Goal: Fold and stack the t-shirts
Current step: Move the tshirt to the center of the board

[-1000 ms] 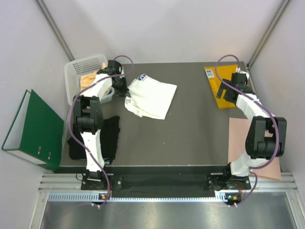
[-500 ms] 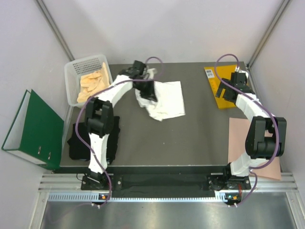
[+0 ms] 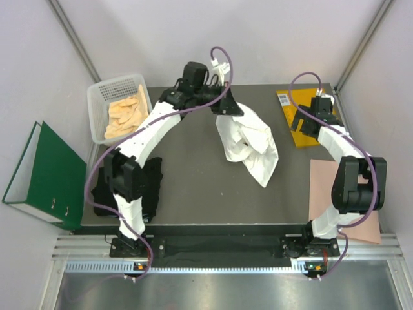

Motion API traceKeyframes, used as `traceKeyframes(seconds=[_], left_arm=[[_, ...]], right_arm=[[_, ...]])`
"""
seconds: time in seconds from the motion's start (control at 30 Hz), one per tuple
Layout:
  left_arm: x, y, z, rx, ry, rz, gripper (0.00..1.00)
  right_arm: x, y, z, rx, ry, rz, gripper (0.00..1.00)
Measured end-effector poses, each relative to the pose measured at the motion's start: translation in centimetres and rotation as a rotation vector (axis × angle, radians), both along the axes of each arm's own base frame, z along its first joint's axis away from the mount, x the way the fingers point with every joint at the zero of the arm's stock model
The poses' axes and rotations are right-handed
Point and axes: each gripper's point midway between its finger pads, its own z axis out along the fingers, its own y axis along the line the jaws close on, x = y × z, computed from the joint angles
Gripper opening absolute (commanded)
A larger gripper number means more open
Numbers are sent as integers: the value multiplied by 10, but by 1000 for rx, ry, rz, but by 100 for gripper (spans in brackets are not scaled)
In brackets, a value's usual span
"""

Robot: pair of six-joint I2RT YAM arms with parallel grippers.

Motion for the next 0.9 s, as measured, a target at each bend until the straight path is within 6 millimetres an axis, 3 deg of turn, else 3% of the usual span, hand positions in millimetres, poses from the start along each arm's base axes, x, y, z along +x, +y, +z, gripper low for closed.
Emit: traceKeyframes(seconds=[0.07, 0.13, 0.23, 0.33, 0.43, 0.47, 0.53, 0.57, 0.67, 0.77, 0.87, 0.9], left_arm=[[1, 14, 5, 4, -14, 47, 52], [3, 32, -4, 38, -8, 97, 99], [10, 56, -41, 133, 54, 166, 99], [11, 87, -93, 282, 139, 237, 99], [13, 109, -116, 385, 146, 296, 99], [16, 115, -119, 410, 128, 324, 83], [22, 127, -117, 440, 87, 389, 33], [26, 134, -113, 449, 65, 428, 0], [47, 156, -100, 473, 11, 542, 0], [86, 190, -96, 506, 13, 678, 0], [129, 227, -117, 562, 65, 796, 0], [141, 241, -135, 591, 100, 825, 0]], right_arm=[[0, 0, -1, 0, 2, 1, 100], [0, 1, -2, 1, 4, 2, 100], [0, 1, -2, 0, 5, 2, 100], [0, 1, -2, 0, 5, 3, 100], [0, 1, -3, 0, 6, 2, 100], [0, 1, -3, 0, 7, 3, 100], [0, 2, -4, 1, 8, 4, 100], [0, 2, -4, 1, 10, 4, 100], [0, 3, -8, 3, 19, 6, 100], [0, 3, -11, 4, 27, 6, 99], [0, 3, -13, 4, 31, 7, 100], [0, 3, -13, 4, 32, 7, 100]])
